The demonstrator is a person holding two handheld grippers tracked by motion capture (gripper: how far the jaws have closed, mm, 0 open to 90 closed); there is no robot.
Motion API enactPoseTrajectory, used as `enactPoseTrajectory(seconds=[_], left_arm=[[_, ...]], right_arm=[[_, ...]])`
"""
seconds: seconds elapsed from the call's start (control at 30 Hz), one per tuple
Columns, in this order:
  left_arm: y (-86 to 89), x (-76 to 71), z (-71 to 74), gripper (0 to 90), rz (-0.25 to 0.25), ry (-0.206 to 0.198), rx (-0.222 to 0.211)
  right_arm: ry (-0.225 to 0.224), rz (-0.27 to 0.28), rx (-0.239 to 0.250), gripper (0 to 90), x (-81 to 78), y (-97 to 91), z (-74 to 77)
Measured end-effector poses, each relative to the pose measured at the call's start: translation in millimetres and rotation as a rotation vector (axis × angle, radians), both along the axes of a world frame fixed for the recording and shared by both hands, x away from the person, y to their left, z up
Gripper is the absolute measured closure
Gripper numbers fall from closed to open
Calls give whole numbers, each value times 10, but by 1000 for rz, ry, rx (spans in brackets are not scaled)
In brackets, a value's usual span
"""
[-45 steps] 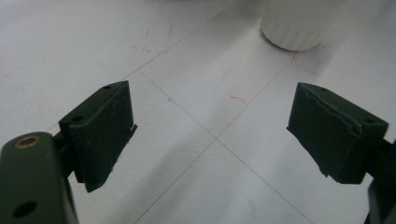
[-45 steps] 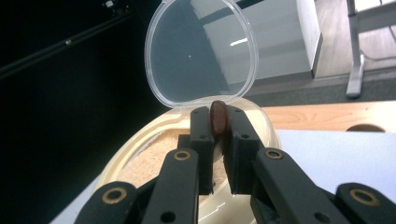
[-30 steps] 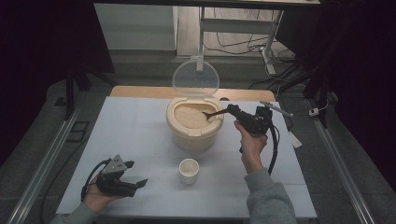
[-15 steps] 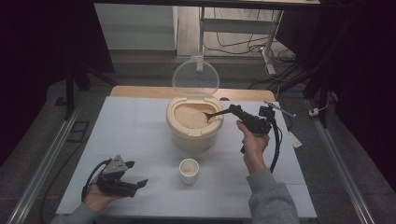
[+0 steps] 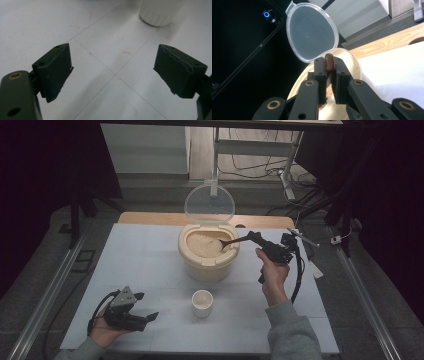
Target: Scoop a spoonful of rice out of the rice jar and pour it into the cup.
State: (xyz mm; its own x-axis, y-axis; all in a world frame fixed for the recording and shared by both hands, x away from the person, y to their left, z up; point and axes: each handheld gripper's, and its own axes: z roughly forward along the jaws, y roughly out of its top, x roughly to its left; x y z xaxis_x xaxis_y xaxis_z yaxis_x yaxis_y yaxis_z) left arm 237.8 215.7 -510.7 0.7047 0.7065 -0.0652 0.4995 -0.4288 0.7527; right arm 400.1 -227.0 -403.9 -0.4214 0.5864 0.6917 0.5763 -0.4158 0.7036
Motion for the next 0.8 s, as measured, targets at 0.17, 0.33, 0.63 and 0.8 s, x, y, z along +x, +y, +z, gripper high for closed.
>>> enactPoseTrajectory(seconds=[0.17, 0.33, 0.63, 0.8], left_arm=[[-3, -5, 0, 145, 0, -6, 7], [-5, -3, -2, 147, -3, -6, 13], [-9, -6, -2, 147, -3, -9, 16], [-9, -6, -3, 148, -3, -9, 17]], right_arm=[[-1, -4, 11, 834, -2, -15, -5], [4, -5, 27, 834, 3, -39, -23], [12, -11, 70, 834, 4, -90, -13], [18, -14, 88, 834, 3, -108, -10]])
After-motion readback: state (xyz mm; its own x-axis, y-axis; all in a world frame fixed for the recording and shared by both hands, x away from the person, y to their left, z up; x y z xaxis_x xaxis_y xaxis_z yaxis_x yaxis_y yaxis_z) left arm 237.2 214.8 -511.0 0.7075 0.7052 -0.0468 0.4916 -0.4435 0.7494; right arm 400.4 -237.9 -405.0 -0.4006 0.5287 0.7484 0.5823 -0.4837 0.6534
